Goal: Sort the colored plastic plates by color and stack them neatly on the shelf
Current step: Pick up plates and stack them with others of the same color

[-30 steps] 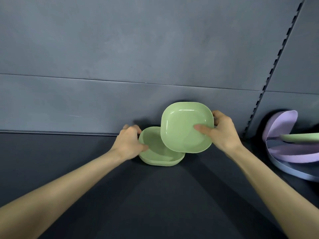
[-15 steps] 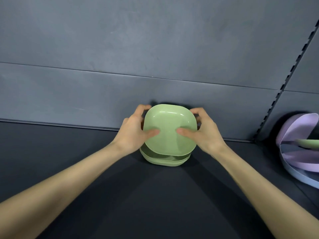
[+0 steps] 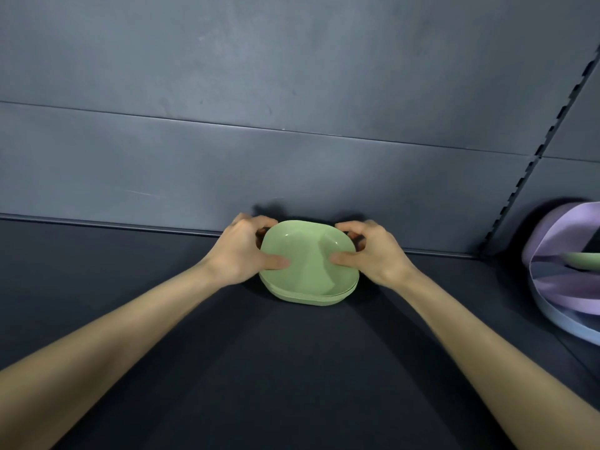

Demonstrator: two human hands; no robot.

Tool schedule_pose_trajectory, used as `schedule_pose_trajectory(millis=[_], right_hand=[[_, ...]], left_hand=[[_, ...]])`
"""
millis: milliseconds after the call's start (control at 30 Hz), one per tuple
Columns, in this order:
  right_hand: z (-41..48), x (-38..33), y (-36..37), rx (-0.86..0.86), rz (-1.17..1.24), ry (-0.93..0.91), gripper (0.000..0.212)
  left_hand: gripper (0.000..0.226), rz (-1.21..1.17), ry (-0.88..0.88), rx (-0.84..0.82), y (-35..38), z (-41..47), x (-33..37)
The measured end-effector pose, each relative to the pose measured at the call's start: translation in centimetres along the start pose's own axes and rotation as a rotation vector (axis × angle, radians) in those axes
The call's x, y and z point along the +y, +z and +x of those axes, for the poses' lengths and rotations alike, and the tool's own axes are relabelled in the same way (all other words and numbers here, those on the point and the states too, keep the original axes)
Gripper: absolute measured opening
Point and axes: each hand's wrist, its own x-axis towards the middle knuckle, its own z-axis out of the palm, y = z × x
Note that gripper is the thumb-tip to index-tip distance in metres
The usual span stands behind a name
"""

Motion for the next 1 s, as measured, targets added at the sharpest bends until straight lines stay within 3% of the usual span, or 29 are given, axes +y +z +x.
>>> schedule_pose_trajectory(millis=[67,333,533,733,1000], right_hand=[[0.0,0.2,0.1,-0.042,0.029,0.015,0.057],[0.1,0.2,-0.3,-0.130,0.007,-0.013,0.046],[-0.1,-0.3,-0.7,-0.150,-0.018,-0.022,0.048],[-0.8,-2.5,-2.9,-0.161,-0.354,-0.044,0.056],[-5.5,-6.1,-10.9,0.058,-0.609,-0.065,0.053]], left_hand=[[0.041,-0.044,-0.031,-0.046,-0.1,-0.2,0.1],[0.032,-0.065,-0.099,-0.072,0.1,-0.6,0.6],[0.032,0.079,-0.081,-0.077,0.2,-1.0,0.9],[0.065,0.345,0.147,-0.064,-1.4,-1.3,2.7],[0.057,0.466,0.464,-0.032,-3.4,-0.9,10.8]])
